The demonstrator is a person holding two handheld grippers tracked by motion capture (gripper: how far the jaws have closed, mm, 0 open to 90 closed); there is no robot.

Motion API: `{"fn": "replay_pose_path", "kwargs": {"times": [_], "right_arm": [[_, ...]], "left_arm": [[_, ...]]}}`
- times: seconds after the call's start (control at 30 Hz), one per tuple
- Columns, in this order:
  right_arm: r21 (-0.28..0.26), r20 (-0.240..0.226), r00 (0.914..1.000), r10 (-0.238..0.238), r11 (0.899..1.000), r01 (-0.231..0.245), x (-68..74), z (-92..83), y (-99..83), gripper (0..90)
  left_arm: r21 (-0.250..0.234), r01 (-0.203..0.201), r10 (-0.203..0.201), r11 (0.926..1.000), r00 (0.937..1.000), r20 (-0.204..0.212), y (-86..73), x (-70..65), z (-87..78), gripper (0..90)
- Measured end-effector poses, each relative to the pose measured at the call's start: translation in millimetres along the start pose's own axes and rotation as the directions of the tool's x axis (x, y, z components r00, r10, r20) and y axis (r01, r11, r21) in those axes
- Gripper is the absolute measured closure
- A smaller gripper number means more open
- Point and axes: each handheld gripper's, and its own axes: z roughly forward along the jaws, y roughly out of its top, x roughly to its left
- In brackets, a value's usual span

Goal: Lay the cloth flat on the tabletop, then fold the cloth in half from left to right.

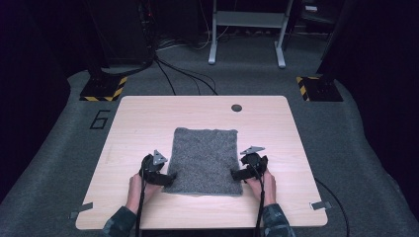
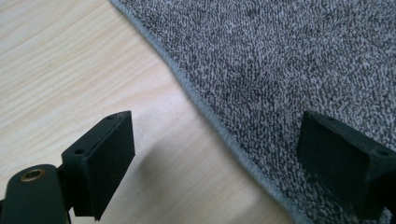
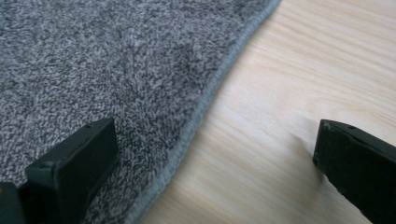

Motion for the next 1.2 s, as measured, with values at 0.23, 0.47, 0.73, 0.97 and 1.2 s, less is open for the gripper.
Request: {"fn": "replay_pose_path", "kwargs": {"times": [0.23, 0.47, 0.73, 0.97, 1.2], "right_arm": [[-0.003, -0.001, 1.0000, -0.004, 1.000, 0.004, -8.1, -5.4, -6.6, 0.0], [-0.002, -0.005, 1.0000, -0.003, 1.000, 0.003, -7.4, -9.1, -10.8, 0.0], [-0.007, -0.004, 1.0000, 0.001, 1.000, -0.001, -4.4, -14.5, -17.9, 0.0], [-0.103, -0.072, 0.9969, 0.033, 0.994, -0.040, -0.2, -34.1, -18.1, 0.0], [-0.127, -0.097, 0.9949, -0.027, 0.992, 0.015, 26.1, -47.9, -7.8, 0.0]], "left_arm": [[-0.009, 0.013, -0.013, 0.9999, 0.9999, 0.003, -3.4, -6.8, -2.4, 11.6], [-0.006, 0.012, -0.012, 0.9999, 0.9999, 0.009, -6.9, -13.9, -6.7, 11.6], [0.005, 0.008, -0.008, 1.0000, 0.9995, 0.030, -9.6, -16.2, -10.5, 10.0], [-0.050, 0.081, -0.080, 0.9954, 0.9964, 0.031, -6.4, 1.2, -23.2, 5.8], [-0.079, 0.105, -0.103, 0.9913, 0.9943, 0.027, 1.1, 16.7, -29.9, 0.3]]}}
